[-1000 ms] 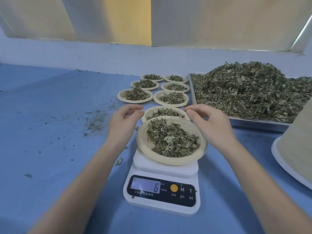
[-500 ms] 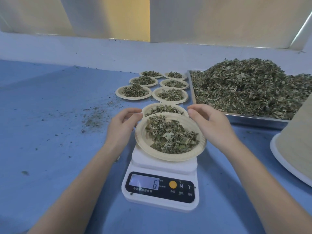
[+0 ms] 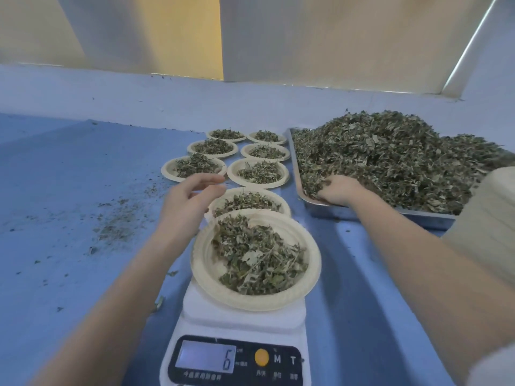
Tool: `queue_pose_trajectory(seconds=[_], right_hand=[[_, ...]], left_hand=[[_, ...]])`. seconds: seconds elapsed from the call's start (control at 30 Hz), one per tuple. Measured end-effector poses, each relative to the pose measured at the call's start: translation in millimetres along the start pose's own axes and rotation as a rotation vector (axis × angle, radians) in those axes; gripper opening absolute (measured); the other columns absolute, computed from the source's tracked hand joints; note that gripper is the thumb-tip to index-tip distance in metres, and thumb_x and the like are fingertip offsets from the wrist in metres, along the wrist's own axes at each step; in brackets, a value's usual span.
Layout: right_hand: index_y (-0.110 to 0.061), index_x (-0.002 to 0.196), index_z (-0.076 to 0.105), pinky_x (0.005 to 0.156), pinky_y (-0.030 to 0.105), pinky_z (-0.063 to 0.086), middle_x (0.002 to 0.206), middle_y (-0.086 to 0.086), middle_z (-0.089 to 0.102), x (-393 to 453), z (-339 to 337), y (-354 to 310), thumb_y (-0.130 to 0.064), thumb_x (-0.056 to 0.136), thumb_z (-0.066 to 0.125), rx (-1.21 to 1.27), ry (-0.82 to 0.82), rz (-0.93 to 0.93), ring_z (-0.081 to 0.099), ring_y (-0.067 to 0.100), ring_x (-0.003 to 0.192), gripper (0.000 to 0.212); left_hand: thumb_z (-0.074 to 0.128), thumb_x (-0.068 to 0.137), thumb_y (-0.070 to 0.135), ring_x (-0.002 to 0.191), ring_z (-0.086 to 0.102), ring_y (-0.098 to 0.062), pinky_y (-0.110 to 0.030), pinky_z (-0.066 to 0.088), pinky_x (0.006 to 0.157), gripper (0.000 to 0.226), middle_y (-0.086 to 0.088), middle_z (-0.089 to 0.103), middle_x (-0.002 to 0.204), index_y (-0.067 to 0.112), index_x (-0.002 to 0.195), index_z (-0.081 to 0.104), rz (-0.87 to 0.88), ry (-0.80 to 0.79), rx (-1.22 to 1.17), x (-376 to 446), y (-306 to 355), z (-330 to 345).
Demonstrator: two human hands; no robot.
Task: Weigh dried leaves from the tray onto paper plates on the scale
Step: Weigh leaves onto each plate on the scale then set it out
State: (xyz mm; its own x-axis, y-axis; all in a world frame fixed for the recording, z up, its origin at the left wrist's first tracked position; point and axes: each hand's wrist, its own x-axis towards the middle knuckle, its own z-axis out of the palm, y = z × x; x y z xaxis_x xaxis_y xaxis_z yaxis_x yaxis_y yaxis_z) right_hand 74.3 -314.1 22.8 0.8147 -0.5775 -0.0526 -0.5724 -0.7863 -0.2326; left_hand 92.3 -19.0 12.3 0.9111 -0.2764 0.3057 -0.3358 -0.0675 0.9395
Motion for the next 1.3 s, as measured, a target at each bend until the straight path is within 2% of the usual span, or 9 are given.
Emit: queue_pose_trajectory(seconds=[0.2, 0.37, 0.5, 0.63, 0.77, 0.87, 1.03, 1.2, 1.3], right_hand=[[-0.034, 0.15, 0.022, 0.1, 0.037, 0.042, 0.152, 0.012, 0.029, 35, 8, -11, -0.028, 0.085, 0.053, 0.054, -0.103, -0.121, 0.045, 0.032, 0.125, 0.072], [-0.024, 0.13, 0.055, 0.08, 0.03, 0.046, 0.125, 0.005, 0.061, 32, 6, -18, -0.021, 0.089, 0.049, -0.025, -0.108, -0.283, 0.059, 0.023, 0.102, 0.042], [-0.024, 0.136, 0.048, 0.074, 0.033, 0.054, 0.121, 0.001, 0.054, 22, -16, -11, -0.024, 0.084, 0.059, 0.004, -0.379, -0.233, 0.057, 0.019, 0.088, 0.053], [-0.005, 0.106, 0.068, 0.067, 0.032, 0.052, 0.101, 0.014, 0.068, 18, -6, -16, -0.015, 0.079, 0.063, -0.137, -0.105, -0.276, 0.053, 0.021, 0.072, 0.029], [-0.001, 0.088, 0.071, 0.06, 0.022, 0.054, 0.082, 0.012, 0.072, 19, -2, -3, -0.002, 0.076, 0.069, 0.343, 0.016, -0.149, 0.063, 0.014, 0.058, 0.013], [0.0, 0.071, 0.062, 0.065, 0.032, 0.06, 0.094, 0.016, 0.068, 8, -15, 4, 0.011, 0.076, 0.068, 0.851, -0.006, 0.0, 0.067, 0.022, 0.072, 0.014], [-0.001, 0.092, 0.07, 0.058, 0.019, 0.056, 0.089, 0.007, 0.071, -43, -49, -10, 0.011, 0.075, 0.069, 1.152, -0.197, -0.221, 0.068, 0.012, 0.069, 0.021], [-0.026, 0.112, 0.068, 0.07, 0.022, 0.056, 0.107, -0.003, 0.071, -102, -60, -40, -0.018, 0.067, 0.078, 0.709, -0.537, -0.661, 0.07, 0.008, 0.086, 0.046], [-0.065, 0.123, 0.045, 0.086, 0.019, 0.046, 0.132, -0.036, 0.047, -123, -65, -50, -0.058, 0.062, 0.077, 0.178, -0.564, -0.813, 0.055, -0.009, 0.111, 0.07]], left_hand=[[0.064, 0.087, 0.023, 0.093, 0.062, -0.016, -0.035, 0.05, 0.081, 0.012, 0.006, 0.068, 0.098, 0.029, 0.095, 0.071, -0.013, -0.029, -0.064, -1, -15, -9], [0.07, 0.08, 0.027, 0.091, 0.063, -0.015, -0.036, 0.05, 0.081, 0.016, 0.004, 0.068, 0.099, 0.028, 0.097, 0.07, -0.035, -0.05, -0.056, -2, -18, -11], [0.062, 0.088, 0.018, 0.09, 0.062, -0.016, -0.033, 0.049, 0.077, 0.013, 0.002, 0.066, 0.096, 0.026, 0.096, 0.069, -0.058, -0.019, -0.048, -2, -19, -9], [0.061, 0.089, 0.017, 0.088, 0.061, -0.016, -0.032, 0.049, 0.075, 0.013, 0.002, 0.066, 0.096, 0.026, 0.095, 0.07, -0.07, -0.001, -0.054, -3, -19, -11], [0.061, 0.089, 0.016, 0.087, 0.061, -0.016, -0.031, 0.049, 0.072, 0.014, 0.003, 0.066, 0.095, 0.027, 0.093, 0.07, -0.075, 0.019, -0.057, -6, -20, -13], [0.062, 0.089, 0.018, 0.087, 0.061, -0.016, -0.03, 0.048, 0.07, 0.013, 0.003, 0.066, 0.096, 0.026, 0.094, 0.07, -0.08, 0.014, -0.058, -8, -20, -12], [0.061, 0.089, 0.018, 0.085, 0.061, -0.017, -0.029, 0.047, 0.069, 0.013, 0.0, 0.065, 0.093, 0.024, 0.095, 0.07, -0.076, 0.006, -0.054, -8, -19, -12], [0.062, 0.088, 0.017, 0.083, 0.06, -0.016, -0.028, 0.047, 0.069, 0.012, -0.001, 0.064, 0.093, 0.021, 0.098, 0.069, -0.096, 0.012, -0.059, -11, -17, -11], [0.062, 0.088, 0.019, 0.082, 0.059, -0.014, -0.027, 0.048, 0.067, 0.012, 0.0, 0.064, 0.093, 0.021, 0.098, 0.069, -0.102, 0.022, -0.059, -11, -16, -11]])
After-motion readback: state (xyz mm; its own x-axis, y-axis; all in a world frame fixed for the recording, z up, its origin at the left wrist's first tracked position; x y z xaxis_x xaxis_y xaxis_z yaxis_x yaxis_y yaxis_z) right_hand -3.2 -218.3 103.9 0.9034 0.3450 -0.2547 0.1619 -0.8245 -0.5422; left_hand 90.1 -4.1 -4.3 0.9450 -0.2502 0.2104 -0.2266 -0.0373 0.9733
